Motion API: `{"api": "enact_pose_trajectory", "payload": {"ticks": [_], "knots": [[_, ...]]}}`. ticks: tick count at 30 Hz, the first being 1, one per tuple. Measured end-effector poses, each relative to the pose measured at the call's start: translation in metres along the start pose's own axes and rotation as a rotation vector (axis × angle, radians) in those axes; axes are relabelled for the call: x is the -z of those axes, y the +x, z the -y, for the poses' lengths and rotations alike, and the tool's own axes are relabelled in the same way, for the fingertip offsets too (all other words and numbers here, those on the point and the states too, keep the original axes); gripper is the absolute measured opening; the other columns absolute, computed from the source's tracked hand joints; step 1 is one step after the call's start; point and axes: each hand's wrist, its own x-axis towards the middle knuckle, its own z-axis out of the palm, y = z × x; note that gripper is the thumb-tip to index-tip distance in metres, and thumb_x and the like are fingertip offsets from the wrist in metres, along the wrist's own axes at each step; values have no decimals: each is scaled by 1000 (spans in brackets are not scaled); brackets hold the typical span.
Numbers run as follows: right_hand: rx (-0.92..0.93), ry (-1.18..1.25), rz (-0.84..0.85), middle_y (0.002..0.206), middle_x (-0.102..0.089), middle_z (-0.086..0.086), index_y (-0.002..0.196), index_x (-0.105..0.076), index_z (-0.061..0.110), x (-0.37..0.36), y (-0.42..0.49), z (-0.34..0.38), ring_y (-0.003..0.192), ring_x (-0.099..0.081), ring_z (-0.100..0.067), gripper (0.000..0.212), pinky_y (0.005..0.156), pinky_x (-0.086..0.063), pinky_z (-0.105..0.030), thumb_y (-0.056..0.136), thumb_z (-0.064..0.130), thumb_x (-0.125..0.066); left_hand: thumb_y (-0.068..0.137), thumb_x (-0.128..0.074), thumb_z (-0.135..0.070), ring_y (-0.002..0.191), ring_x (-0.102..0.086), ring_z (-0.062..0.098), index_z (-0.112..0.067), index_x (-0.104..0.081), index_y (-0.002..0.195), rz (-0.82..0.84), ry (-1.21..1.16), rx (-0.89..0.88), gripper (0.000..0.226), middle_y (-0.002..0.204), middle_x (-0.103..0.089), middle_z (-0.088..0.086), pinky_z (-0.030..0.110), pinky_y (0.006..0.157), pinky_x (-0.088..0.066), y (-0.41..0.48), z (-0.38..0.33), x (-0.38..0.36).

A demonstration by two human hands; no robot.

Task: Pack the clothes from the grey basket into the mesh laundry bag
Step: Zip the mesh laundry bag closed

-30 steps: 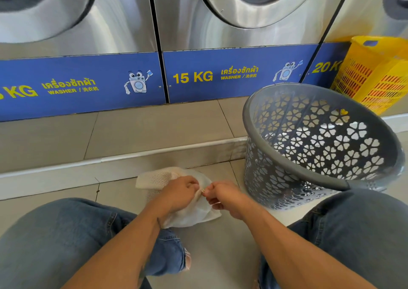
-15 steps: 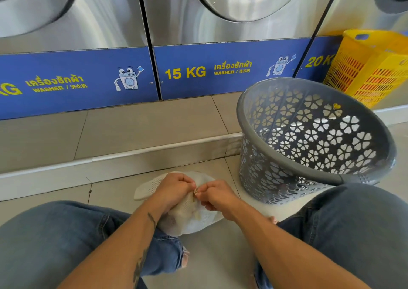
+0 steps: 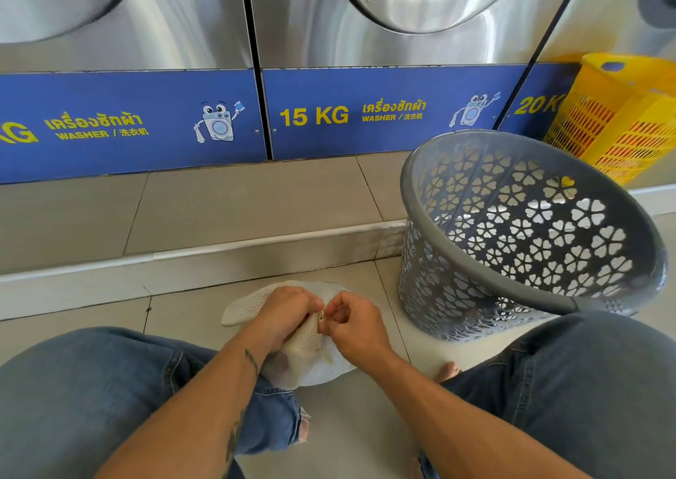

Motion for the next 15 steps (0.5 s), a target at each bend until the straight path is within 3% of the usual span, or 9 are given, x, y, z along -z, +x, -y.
{"api": "enact_pose_trajectory", "payload": {"ticks": [4,7,11,15], "knots": [[55,-28,-12,67,-72,3,82,-66,25,-5,-5,1,65,-68,-7,25,69,-59,-36,77,2,-74,66,-69,-20,77,-65,28,-1,-72,88,12,-51,91,29,87,-72,21,50,84,-54,-1,1,5],[83,-44,0,69,-74,6,84,-66,27,-8,-6,1,70,-70,-8,27,74,-60,-38,77,0,-69,67,-65,-19,72,-60,26,-9,-69,83,18,-83,118,19,79,-66,16,41,70,-50,-2,-1,6],[102,-64,40,69,-74,5,87,-67,25,-8,-10,2,70,-71,-6,30,74,-61,-36,78,-4,-64,60,-61,-18,73,-57,27,-11,-70,82,30,-99,119,24,81,-65,13,40,68,-44,-3,-1,8],[147,-106,77,69,-73,5,88,-66,27,-4,-10,3,70,-70,-5,34,69,-60,-26,78,-6,-66,71,-66,-15,74,-63,29,-10,-76,75,-34,-75,48,12,86,-72,22,52,75,-55,-2,4,9]]}}
